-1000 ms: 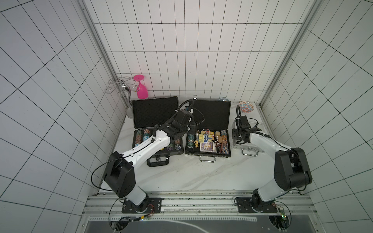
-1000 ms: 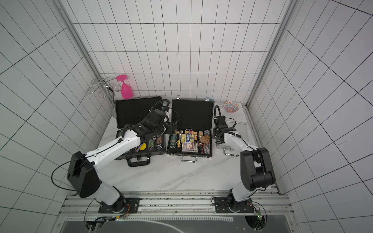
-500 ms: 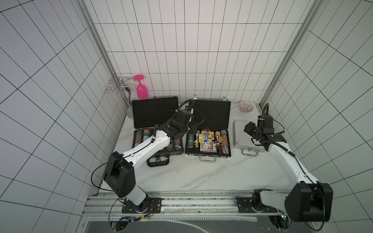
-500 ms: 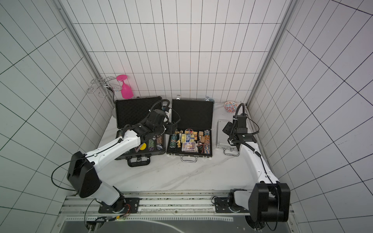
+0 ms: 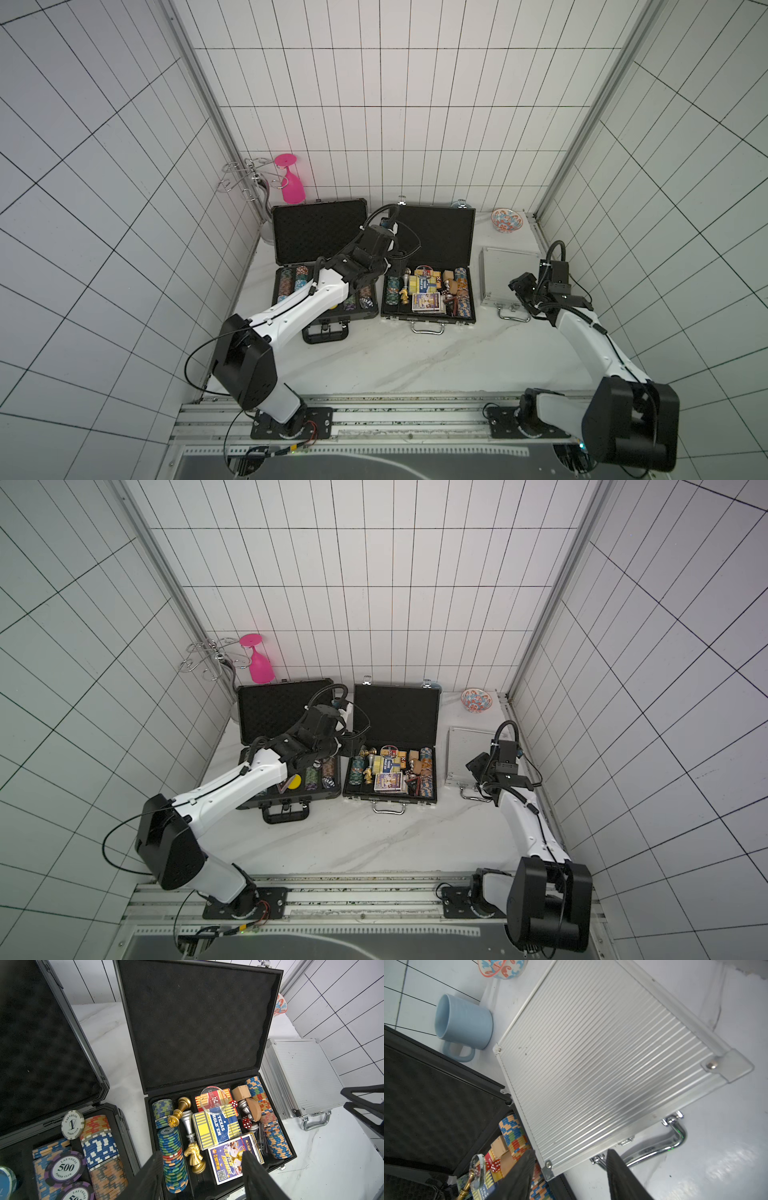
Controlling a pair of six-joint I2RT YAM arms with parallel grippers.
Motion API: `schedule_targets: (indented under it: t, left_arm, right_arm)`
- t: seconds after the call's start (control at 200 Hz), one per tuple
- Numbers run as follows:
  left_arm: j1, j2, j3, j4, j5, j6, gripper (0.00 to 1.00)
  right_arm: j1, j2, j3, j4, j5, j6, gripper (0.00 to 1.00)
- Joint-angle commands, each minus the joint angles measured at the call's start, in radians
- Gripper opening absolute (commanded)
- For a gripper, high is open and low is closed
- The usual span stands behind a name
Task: Close the poker set cases
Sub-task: Move the poker set case to the center of the board.
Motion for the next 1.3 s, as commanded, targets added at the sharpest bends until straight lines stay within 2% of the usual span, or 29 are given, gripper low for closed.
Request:
schedule_targets:
  t: [0.0,0.475,0.989,1.299]
  left_arm:
    - [0.006,-0.017,0.014,0.003,0.004,-0.004,0.61]
    - [0.022,-0.003,0.026,0.007,-0.017,-0.006,0.61]
    - [0.034,-0.005,0.017,0.010,-0.019,-0.015,0.61]
    - [0.036,-0.015,0.005,0.017,-0.022,-0.017,0.61]
  right_arm:
    - [-0.019,-0.018,-0.066,-0.005,-0.004,0.031,0.56]
    - [-0.026,0.046,-0.096,0.064,0.014,0.007,0.54]
    - [-0.054,0.044,-0.157,0.089,0.022,0.013,0.53]
    - [-0.079,0.081,-0.130,0.110,0.044,-0.032,0.51]
